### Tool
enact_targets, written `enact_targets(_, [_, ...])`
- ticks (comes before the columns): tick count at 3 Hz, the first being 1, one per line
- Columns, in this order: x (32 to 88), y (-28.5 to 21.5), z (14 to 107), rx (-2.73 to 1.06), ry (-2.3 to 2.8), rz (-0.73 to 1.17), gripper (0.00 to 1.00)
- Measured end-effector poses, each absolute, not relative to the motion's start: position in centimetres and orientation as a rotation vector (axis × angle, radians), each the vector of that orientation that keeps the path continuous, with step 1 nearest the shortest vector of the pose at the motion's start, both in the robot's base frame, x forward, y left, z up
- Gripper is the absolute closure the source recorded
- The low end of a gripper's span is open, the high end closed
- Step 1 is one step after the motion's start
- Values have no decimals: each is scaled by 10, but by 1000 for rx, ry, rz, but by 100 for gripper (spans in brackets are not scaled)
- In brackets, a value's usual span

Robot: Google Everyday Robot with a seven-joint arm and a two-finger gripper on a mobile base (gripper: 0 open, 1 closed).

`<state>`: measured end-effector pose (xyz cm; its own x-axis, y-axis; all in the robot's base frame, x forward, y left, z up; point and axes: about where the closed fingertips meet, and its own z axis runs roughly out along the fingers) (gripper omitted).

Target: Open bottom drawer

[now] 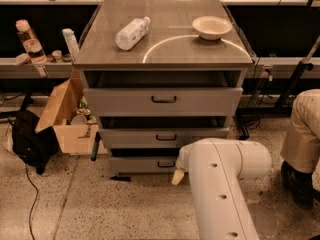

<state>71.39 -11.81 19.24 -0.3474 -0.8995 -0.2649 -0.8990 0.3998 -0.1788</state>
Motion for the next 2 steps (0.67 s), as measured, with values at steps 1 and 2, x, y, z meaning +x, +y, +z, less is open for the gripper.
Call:
enact_targets(1, [710,-117,176,-1579,2384,48,0])
enact_targets(2, [703,-115,158,-1594,2440,108,1])
